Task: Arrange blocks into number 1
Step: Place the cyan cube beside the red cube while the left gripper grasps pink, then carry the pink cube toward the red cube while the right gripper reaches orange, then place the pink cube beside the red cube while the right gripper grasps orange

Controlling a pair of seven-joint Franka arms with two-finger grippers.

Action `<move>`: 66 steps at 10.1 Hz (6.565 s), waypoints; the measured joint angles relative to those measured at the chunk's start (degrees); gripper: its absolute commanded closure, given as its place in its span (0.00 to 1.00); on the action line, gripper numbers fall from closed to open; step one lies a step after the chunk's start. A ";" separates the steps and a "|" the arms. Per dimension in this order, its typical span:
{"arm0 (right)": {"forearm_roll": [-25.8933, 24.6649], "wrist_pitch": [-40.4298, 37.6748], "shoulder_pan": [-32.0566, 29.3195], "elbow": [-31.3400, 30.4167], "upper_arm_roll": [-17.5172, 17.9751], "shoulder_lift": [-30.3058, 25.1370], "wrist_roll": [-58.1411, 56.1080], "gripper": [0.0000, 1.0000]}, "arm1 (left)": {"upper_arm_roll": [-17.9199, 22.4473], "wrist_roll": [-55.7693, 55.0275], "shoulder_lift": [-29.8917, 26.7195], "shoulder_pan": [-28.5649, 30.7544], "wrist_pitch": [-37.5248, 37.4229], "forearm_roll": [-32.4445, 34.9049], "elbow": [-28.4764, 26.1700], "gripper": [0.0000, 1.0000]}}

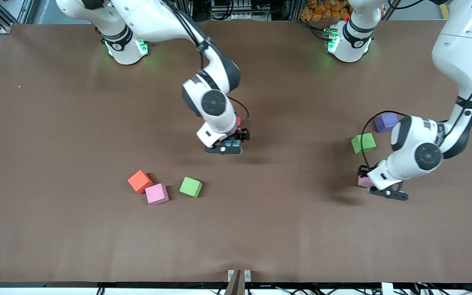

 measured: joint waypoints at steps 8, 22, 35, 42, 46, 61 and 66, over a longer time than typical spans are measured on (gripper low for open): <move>-7.86 -0.50 -26.76 -6.57 0.62 -11.20 -9.90 0.00 | -17.48 -40.11 -1.74 -7.55 -5.56 0.00 -2.32 1.00; -12.56 0.70 -30.01 -3.32 1.98 -2.17 -55.35 0.00 | -14.42 -69.35 1.63 -43.04 -5.79 0.00 -1.73 1.00; -5.75 1.81 -30.44 -3.75 1.26 2.09 -65.45 0.00 | -8.68 -63.18 5.56 -45.78 -0.81 0.00 2.17 1.00; -3.54 2.46 -30.11 -5.03 1.33 2.93 -65.76 0.00 | -7.49 -62.49 7.82 -45.87 -0.67 0.00 5.08 1.00; -3.50 5.30 -30.11 -6.00 0.99 3.81 -65.76 0.16 | -7.35 -62.27 7.83 -45.85 -0.68 0.00 5.08 1.00; -3.25 5.34 -31.18 -6.02 -1.98 -0.34 -65.77 0.39 | -7.32 -62.06 1.69 -46.22 -8.51 0.00 6.67 0.00; -1.93 4.33 -27.51 -8.20 -4.08 -7.69 -52.85 0.39 | -6.80 -62.49 -7.42 -41.78 -17.36 0.00 6.94 0.00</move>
